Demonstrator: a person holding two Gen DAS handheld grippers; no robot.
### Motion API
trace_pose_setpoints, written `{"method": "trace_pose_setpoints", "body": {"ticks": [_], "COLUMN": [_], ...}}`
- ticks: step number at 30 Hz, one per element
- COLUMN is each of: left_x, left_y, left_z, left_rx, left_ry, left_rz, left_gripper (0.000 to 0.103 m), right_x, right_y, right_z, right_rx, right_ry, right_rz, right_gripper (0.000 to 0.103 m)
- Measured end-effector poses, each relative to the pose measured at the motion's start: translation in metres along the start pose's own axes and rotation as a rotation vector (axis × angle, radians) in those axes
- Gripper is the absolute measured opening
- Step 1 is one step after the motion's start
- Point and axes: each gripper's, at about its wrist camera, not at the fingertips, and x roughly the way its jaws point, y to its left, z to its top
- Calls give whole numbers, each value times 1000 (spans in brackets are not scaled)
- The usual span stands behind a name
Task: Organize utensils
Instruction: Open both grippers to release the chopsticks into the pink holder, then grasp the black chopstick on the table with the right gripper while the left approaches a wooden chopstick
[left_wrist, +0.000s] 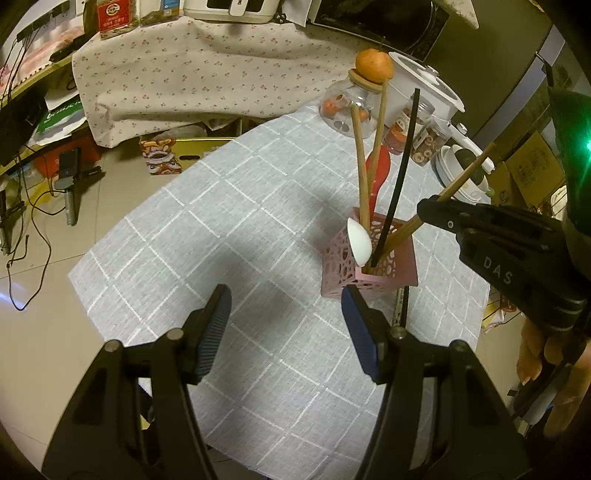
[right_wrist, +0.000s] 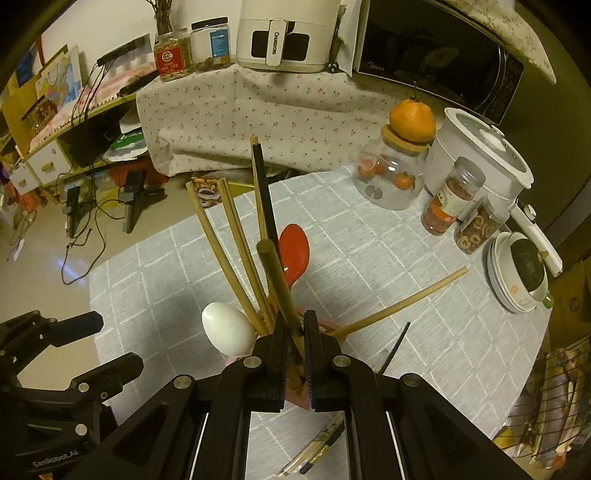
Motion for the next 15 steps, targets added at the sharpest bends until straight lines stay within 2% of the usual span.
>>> {"method": "trace_pose_setpoints", "body": {"ticks": [9, 15], "left_x": [0, 1], "left_y": [2, 1], "left_z": [1, 0], "left_rx": [0, 2], "left_ry": [3, -1], "left_rz": [1, 0], "left_gripper": [63, 63], "right_x": [-3, -14], "right_y": [-3, -8], "right_z": [-1, -2], "right_rx": [20, 40], "right_ry": [-8, -28], "right_rz": [16, 14], "right_gripper": [9, 28]}}
